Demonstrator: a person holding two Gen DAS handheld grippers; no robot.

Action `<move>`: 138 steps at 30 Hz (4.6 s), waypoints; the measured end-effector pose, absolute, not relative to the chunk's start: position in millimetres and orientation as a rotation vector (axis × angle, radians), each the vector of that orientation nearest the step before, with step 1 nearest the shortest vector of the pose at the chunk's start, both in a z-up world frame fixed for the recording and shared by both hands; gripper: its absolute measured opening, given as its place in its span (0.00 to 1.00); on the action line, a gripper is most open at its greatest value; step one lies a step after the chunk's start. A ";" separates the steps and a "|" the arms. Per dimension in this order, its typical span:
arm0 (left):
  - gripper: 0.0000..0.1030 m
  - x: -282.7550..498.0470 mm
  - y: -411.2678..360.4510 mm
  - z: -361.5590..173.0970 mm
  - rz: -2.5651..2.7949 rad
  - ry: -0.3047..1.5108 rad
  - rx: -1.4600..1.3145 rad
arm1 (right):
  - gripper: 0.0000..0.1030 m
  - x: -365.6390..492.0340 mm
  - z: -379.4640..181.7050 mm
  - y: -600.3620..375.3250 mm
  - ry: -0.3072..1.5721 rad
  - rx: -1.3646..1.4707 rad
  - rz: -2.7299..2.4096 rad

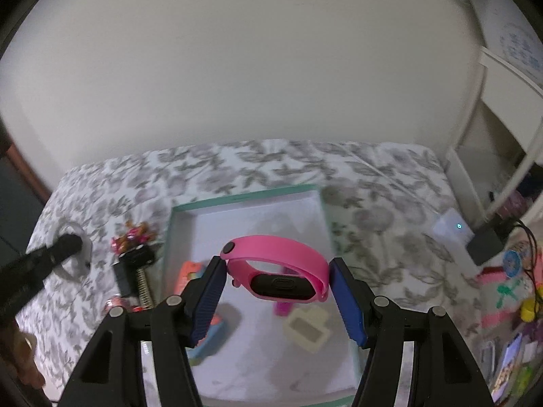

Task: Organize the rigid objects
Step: 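Carry the white band and pink strap with both grippers over the tray, then open both grippers to drop the band and strap into the tray, then move both grippers back toward the remaining items on the bed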

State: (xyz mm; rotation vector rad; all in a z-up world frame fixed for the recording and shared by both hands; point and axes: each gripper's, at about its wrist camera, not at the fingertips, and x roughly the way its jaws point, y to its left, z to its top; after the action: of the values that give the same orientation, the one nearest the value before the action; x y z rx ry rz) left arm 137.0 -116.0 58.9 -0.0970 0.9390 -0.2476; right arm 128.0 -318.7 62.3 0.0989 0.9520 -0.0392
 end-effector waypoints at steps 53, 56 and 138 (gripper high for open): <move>0.56 154.1 -182.8 -36.1 -0.285 1.066 0.035 | 0.66 148.9 -37.4 -325.6 1.084 -0.028 -0.153; 0.59 156.8 -175.7 -33.5 -0.271 1.070 0.013 | 0.77 148.9 -33.8 -322.4 1.073 -0.043 -0.148; 0.98 159.6 -4.3 -50.5 0.074 1.294 -0.200 | 1.00 134.1 1.2 -177.3 1.051 -0.142 0.193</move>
State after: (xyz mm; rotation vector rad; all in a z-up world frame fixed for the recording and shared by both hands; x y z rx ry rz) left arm 159.6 -4.3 -50.5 -0.2001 1.2939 0.0742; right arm 134.1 -177.3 1.2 -0.1416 1.0514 0.1932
